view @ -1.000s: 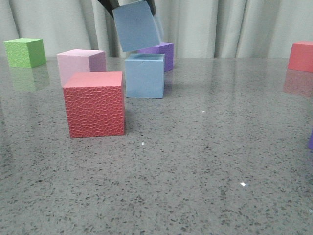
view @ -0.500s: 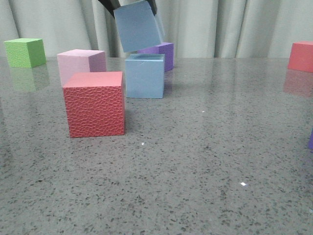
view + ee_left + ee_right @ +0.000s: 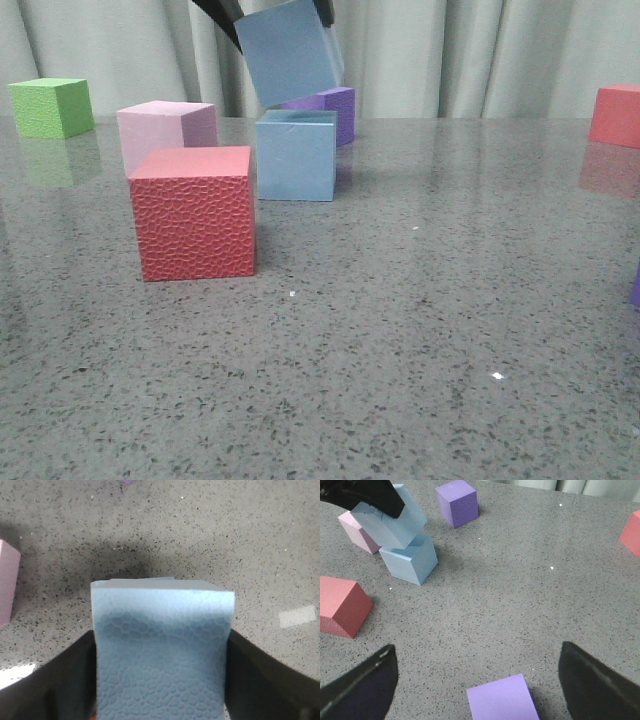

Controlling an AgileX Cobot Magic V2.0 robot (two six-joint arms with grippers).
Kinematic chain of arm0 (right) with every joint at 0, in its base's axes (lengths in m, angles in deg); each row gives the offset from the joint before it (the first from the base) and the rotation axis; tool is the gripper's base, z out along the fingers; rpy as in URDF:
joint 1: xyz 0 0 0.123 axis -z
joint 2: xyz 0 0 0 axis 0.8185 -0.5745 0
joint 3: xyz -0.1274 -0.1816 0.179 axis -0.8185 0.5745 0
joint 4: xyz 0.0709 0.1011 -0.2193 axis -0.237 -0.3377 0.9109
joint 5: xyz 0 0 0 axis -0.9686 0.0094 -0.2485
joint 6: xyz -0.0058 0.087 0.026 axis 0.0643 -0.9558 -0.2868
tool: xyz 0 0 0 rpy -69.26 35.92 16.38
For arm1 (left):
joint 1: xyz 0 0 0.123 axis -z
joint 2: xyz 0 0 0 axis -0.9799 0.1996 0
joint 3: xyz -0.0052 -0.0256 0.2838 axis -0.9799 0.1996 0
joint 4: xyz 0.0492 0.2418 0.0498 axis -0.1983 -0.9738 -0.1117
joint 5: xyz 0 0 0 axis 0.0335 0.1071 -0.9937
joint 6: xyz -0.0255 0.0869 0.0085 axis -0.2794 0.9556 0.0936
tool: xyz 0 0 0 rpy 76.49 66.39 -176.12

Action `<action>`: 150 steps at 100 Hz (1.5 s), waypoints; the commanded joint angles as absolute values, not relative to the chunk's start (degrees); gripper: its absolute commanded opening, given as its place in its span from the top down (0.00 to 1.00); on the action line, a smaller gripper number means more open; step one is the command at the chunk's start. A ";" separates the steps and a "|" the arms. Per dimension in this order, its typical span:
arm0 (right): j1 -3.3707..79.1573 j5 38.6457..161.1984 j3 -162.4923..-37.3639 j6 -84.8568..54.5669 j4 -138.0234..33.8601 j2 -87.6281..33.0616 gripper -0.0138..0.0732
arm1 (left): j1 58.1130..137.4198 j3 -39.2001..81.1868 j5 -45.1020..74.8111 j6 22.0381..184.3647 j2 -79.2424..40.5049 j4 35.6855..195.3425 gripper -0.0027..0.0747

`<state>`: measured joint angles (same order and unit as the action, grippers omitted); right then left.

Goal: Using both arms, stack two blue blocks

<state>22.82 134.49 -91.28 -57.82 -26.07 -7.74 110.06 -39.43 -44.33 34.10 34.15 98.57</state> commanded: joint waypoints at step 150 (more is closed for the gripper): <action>22.98 131.22 -92.66 -57.56 -24.60 -7.60 0.10 | 114.52 -36.44 -43.12 35.55 15.30 75.16 0.38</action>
